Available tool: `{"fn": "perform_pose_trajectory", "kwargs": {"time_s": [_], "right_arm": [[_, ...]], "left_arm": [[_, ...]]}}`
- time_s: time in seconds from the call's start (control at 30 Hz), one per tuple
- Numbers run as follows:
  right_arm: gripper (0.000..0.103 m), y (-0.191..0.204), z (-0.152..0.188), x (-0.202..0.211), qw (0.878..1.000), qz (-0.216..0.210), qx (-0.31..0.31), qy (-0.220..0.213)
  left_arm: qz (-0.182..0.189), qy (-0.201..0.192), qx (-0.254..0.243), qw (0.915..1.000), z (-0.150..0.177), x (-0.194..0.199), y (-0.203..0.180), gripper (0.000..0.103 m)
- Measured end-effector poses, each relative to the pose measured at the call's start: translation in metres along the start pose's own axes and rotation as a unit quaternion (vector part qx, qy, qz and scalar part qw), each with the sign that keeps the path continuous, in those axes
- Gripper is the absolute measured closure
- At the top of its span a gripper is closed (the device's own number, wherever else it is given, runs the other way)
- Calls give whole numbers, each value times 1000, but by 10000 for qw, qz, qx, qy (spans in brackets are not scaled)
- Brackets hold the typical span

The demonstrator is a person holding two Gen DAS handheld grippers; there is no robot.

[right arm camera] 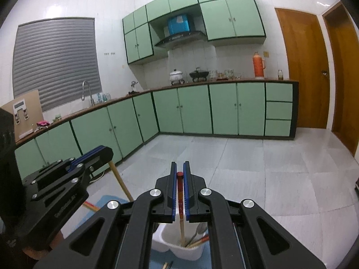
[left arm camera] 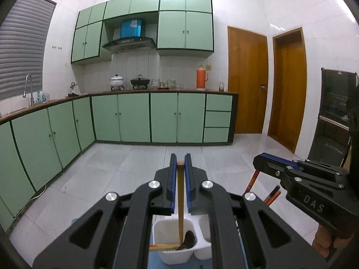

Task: Organize utensils
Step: 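Open both tools and move them back over the last chopsticks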

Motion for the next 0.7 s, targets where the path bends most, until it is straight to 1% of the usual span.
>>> {"fn": "perform_pose_trajectory", "kwargs": {"time_s": [0.07,0.13,0.2,0.23,0.3,0.33,0.4,0.5,0.57,0.63,0.7], "right_arm": [[96,1,8,1,10000,1,11,94],[89,2,15,7,9999,-9,21,113],[74,1,17,17,10000,29,19,43],[71,1,19,26,10000,71,3,-28],[58,-1,21,39,9998,158,-22,-132],[55,-2,23,46,9996,202,-48,-196],[43,-3,29,62,9991,270,-116,-299],[35,-4,44,85,9983,424,-115,-393],[32,-5,62,98,9980,513,-147,-338],[30,-5,78,107,9979,571,-186,-262],[30,-4,102,114,9977,629,-232,-98]], "left_arm": [[36,127,6,9999,8,-1,2,96],[55,185,50,9998,14,3,5,94],[79,185,94,9998,17,10,7,84],[81,147,105,9998,18,17,9,81],[45,72,94,9999,21,32,11,71],[38,50,97,9999,22,36,11,68],[30,-8,114,9999,28,53,11,54],[-19,-9,95,10000,45,77,12,44],[-16,78,130,9999,61,90,11,39],[-37,194,143,9997,77,101,11,37],[-35,360,176,9992,96,110,10,37]]}}
Point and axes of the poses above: each gripper's, at about its wrist camera, not at the fingertips, and x roughly against the way its jaws point, y to its left, z to its underside, the point moved 8 cm from there along -x, roughly the way its jaws point, and after that the axes turned 2 degrees about -x, right-handed, at the moved point
